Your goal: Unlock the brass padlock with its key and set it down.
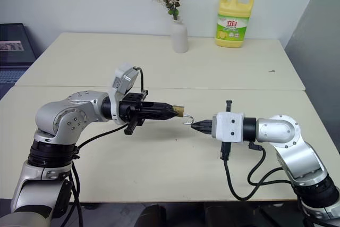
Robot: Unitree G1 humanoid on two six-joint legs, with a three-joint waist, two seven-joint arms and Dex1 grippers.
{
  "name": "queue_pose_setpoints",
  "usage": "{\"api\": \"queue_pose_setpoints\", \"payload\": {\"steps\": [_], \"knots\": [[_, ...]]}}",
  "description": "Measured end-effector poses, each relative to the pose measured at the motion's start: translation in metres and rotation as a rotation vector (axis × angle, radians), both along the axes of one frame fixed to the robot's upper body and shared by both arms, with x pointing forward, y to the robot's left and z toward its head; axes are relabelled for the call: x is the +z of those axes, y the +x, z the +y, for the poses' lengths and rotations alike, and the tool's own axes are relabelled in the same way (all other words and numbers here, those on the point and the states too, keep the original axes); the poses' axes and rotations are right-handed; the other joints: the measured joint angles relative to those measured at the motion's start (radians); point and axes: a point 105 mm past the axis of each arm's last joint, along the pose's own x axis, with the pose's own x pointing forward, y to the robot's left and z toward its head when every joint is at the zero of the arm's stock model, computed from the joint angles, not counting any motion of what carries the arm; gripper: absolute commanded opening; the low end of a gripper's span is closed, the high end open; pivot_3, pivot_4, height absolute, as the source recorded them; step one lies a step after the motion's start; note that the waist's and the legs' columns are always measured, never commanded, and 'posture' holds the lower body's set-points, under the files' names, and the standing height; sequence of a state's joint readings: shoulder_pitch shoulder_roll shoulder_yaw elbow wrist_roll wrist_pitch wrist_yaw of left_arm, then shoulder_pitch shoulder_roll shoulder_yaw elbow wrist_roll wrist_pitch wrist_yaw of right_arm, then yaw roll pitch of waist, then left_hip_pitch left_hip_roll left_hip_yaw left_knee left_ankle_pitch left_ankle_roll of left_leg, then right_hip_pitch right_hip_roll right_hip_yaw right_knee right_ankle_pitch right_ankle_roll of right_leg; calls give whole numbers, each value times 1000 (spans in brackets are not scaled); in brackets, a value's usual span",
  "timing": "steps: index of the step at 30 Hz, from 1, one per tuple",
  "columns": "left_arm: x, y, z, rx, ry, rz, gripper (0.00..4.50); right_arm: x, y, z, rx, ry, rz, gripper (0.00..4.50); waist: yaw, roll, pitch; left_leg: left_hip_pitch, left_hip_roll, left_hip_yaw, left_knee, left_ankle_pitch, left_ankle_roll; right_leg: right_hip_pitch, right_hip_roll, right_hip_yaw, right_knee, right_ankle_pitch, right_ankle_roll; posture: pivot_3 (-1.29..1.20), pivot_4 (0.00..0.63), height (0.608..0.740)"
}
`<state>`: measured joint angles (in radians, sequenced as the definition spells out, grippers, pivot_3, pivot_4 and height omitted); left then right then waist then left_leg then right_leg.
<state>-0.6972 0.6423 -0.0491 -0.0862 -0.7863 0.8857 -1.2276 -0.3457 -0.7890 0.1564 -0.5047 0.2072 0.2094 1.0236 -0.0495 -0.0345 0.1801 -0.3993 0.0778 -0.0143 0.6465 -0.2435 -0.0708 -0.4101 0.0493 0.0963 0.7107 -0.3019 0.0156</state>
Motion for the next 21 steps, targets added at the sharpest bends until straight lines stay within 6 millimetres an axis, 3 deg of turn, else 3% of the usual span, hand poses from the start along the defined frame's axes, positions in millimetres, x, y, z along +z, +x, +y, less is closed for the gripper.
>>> {"api": "queue_pose_setpoints", "payload": {"steps": [2,4,7,15,21], "knots": [[0,1,1,15,1,-1,152,0,1,-6,-18,-13,3,0,0,0,0,0,0,0,0,0,0,0,0,0,0,0,0,0,150,740],[-5,2,4,36,9,10,152,8,4,-13,-54,18,23,566,-2,0,0,1,0,0,0,0,0,0,0,0,0,0,0,0,150,740],[-19,4,10,79,35,44,152,20,6,-21,-98,58,56,1585,-7,0,0,1,0,-1,0,0,0,0,0,0,1,0,0,0,150,740],[-36,12,18,181,97,49,152,30,-13,-10,-44,89,161,4443,-4,0,0,0,0,-1,0,0,0,0,0,0,0,0,0,0,150,740],[-61,11,20,220,165,96,152,31,-16,-7,-48,81,176,4500,-4,0,0,0,0,-1,-1,0,0,0,0,0,0,0,0,0,150,740]]}}
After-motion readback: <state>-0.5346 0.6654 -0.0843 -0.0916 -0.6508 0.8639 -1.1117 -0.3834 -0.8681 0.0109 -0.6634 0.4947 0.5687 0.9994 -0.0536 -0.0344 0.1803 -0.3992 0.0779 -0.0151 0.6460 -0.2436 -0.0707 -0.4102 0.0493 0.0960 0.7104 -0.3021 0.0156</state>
